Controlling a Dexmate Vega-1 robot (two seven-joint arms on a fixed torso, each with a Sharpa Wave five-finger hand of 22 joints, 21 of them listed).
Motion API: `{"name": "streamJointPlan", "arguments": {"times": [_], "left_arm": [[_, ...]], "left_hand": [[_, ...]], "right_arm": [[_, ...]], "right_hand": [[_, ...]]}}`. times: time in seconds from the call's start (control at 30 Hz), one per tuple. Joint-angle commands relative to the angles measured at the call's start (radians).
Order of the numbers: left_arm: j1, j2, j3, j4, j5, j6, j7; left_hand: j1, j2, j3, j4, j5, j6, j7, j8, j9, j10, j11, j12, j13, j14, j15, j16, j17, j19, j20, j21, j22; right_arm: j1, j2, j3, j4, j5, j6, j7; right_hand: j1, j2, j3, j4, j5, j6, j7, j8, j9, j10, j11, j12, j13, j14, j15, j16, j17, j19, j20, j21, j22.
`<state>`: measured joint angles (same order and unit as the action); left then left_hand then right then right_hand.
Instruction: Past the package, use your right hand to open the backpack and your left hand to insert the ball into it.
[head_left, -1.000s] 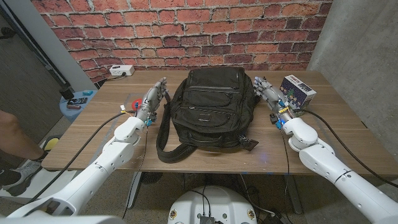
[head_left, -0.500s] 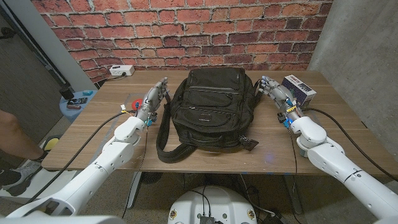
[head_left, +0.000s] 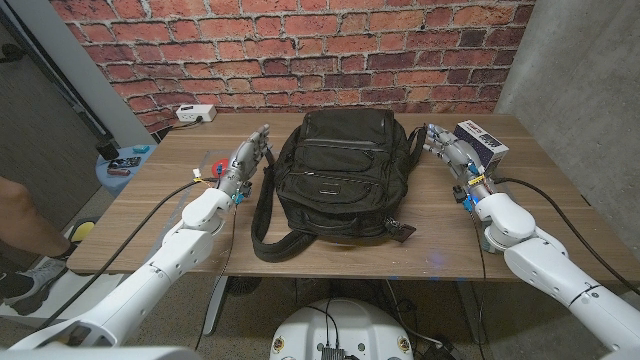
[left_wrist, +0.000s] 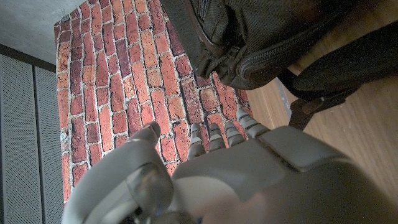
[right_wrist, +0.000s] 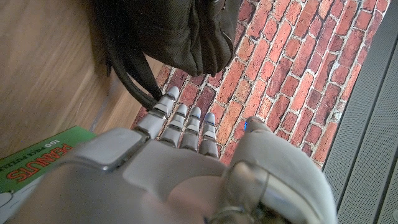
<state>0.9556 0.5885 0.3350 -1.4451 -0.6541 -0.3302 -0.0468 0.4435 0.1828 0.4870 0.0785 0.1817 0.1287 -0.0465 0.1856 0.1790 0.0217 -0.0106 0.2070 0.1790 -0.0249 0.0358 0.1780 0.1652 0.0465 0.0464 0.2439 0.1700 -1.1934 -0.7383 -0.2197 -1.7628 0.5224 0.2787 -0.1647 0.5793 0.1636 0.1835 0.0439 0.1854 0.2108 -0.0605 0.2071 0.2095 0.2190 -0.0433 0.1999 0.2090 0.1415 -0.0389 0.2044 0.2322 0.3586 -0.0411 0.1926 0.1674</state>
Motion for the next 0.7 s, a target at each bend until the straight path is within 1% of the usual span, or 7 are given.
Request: {"name": "streamJointPlan", "arguments": {"times": [0.03, 0.27, 0.7], "left_arm": [[0.029, 0.008, -0.013, -0.028, 0.004, -0.017, 0.019], [0.045, 0.012, -0.019, -0.044, 0.008, -0.023, 0.031], [0.063, 0.016, -0.027, -0.061, 0.013, -0.031, 0.045]], "left_hand": [[0.004, -0.010, 0.009, 0.002, -0.002, 0.012, 0.001, 0.005, 0.003, 0.013, 0.004, 0.000, 0.006, 0.009, 0.002, 0.000, 0.004, 0.012, 0.000, -0.004, 0.005], [0.003, -0.010, 0.011, 0.001, -0.002, 0.011, 0.002, 0.005, 0.003, 0.013, 0.003, 0.000, 0.006, 0.009, 0.003, 0.000, 0.004, 0.012, 0.001, -0.006, 0.005], [0.001, -0.011, 0.015, -0.003, -0.003, 0.011, 0.003, 0.003, 0.004, 0.013, 0.004, -0.001, 0.006, 0.010, 0.002, -0.001, 0.003, 0.014, 0.001, -0.010, 0.005]], "right_arm": [[-0.078, -0.019, 0.029, -0.101, -0.052, -0.012, -0.054], [-0.102, -0.028, 0.041, -0.139, -0.081, -0.020, -0.062], [-0.149, -0.026, 0.054, -0.207, -0.134, -0.033, -0.086]], "right_hand": [[0.000, -0.005, 0.002, -0.010, -0.001, 0.010, 0.001, 0.002, -0.001, 0.000, 0.004, 0.004, 0.004, 0.008, -0.035, 0.008, 0.003, 0.007, -0.047, 0.002, 0.003], [0.006, -0.007, 0.004, -0.017, -0.002, 0.012, 0.002, 0.002, -0.002, 0.002, 0.005, 0.005, 0.003, 0.009, -0.035, 0.008, 0.000, 0.007, -0.047, 0.002, 0.003], [0.014, -0.009, 0.008, -0.030, -0.002, 0.016, 0.004, 0.003, -0.002, 0.004, 0.006, 0.006, 0.003, 0.009, -0.034, 0.009, -0.003, 0.008, -0.046, 0.002, 0.003]]}}
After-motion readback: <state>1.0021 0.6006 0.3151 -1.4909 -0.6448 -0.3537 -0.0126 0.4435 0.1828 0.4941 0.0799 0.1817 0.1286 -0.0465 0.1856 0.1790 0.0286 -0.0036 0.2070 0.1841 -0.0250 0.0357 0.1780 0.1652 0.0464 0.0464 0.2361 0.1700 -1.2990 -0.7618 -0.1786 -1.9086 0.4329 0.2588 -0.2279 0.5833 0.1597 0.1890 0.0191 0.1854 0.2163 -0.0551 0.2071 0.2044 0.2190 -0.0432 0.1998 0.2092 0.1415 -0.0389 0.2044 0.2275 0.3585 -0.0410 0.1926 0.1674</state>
